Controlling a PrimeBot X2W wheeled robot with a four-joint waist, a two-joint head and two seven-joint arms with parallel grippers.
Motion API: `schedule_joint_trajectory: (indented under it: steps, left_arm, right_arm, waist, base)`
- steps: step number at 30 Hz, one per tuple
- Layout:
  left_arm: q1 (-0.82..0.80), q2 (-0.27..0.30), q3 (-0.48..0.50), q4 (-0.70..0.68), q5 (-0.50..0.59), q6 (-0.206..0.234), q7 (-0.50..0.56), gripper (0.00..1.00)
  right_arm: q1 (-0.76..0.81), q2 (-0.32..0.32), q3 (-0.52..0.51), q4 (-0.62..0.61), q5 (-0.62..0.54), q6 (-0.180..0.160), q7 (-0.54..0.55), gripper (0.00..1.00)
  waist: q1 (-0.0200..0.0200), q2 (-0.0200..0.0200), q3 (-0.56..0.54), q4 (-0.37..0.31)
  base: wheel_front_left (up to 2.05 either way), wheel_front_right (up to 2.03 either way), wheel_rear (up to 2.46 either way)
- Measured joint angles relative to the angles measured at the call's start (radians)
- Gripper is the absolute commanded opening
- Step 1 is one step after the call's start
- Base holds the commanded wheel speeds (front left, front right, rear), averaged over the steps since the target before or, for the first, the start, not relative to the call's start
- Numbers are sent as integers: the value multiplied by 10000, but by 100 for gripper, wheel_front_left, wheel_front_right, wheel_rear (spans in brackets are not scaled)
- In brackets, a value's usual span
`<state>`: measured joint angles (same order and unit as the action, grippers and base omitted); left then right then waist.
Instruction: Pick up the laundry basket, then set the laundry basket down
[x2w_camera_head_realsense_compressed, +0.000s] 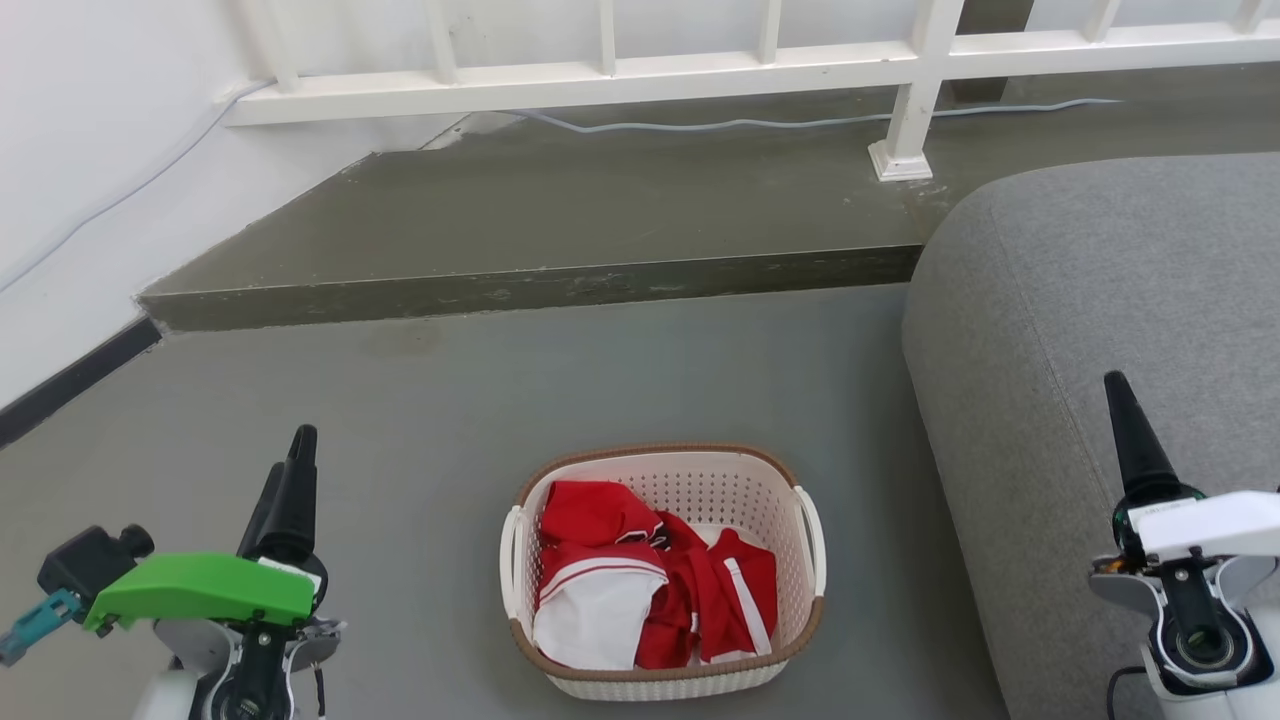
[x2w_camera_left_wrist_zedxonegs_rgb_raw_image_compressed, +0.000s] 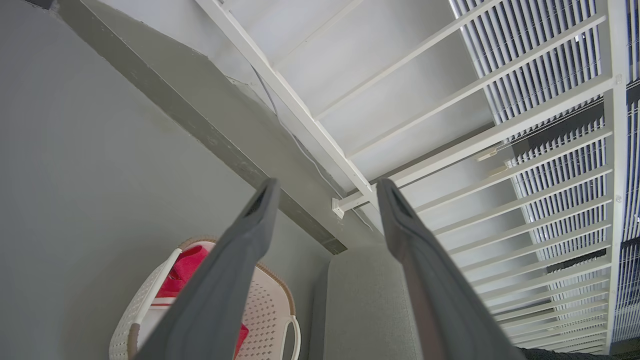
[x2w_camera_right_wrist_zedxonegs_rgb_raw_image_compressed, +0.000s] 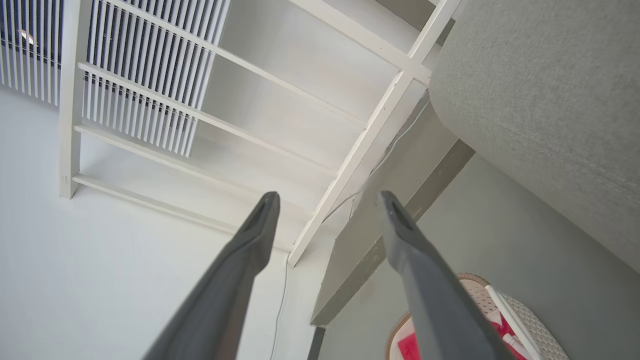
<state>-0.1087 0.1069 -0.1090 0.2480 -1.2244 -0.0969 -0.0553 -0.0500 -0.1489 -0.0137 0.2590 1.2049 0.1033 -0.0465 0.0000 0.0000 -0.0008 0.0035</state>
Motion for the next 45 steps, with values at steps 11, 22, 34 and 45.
schedule_joint_trajectory:
  steps: [11,22,34,45]
  left_arm:
    - [-317,222,-566,-261,2130,621,-343,100]
    - [-370,349,-1118,-349,3881,1066,-675,100]
    - [-369,345,-1561,-284,5503,1421,-1055,100]
    - [-368,336,-1944,-35,6934,1726,-1446,100]
  right_arm:
    - [-132,-372,679,-171,-2057,-268,-359,100]
    - [-243,-489,1227,-242,-3716,-453,-688,100]
    - [-241,-543,1779,-77,-5381,-779,-1118,100]
    - [-238,-650,2155,190,-6757,-903,-1482,100]
  waist:
    - [0,0,-34,19]
    - [0,0,-35,19]
    - [0,0,-57,5]
    - [0,0,-85,17]
  base:
    - [0,0,0]
    - [0,0,0]
    - [0,0,0]
    - [0,0,0]
